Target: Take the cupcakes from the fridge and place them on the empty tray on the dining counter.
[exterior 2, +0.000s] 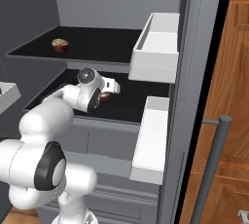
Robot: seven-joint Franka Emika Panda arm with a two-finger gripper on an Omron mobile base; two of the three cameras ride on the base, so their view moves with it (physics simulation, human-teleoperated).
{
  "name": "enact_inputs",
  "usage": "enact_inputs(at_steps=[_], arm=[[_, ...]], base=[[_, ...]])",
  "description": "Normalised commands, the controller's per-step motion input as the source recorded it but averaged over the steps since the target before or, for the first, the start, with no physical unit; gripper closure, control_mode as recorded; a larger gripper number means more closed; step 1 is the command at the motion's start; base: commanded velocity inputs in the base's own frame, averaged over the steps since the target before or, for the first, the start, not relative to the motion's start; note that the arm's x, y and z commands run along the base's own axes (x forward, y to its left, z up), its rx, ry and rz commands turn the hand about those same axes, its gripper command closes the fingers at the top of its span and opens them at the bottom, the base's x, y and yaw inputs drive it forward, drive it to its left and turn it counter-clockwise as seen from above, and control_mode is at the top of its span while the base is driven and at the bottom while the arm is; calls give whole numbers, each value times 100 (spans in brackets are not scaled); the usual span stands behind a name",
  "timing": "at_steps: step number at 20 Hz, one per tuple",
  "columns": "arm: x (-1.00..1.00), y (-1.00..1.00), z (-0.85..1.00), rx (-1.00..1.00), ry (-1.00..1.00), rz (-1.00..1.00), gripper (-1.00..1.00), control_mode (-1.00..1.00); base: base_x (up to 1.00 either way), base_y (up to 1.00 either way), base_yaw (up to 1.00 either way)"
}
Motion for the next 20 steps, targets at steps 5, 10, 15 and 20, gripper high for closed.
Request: enact_inputs(at_steps=[5,10,15,20], arm=[[8,0,-22,0,0,-1,-100,-100],[18,0,-22,0,0,0,-100,-100],[23,0,-19,0,0,0,-100,-100],[12,0,-22,0,0,0,-100,-100]], base=[[0,0,0],[0,0,0],[0,0,0],[0,0,0]])
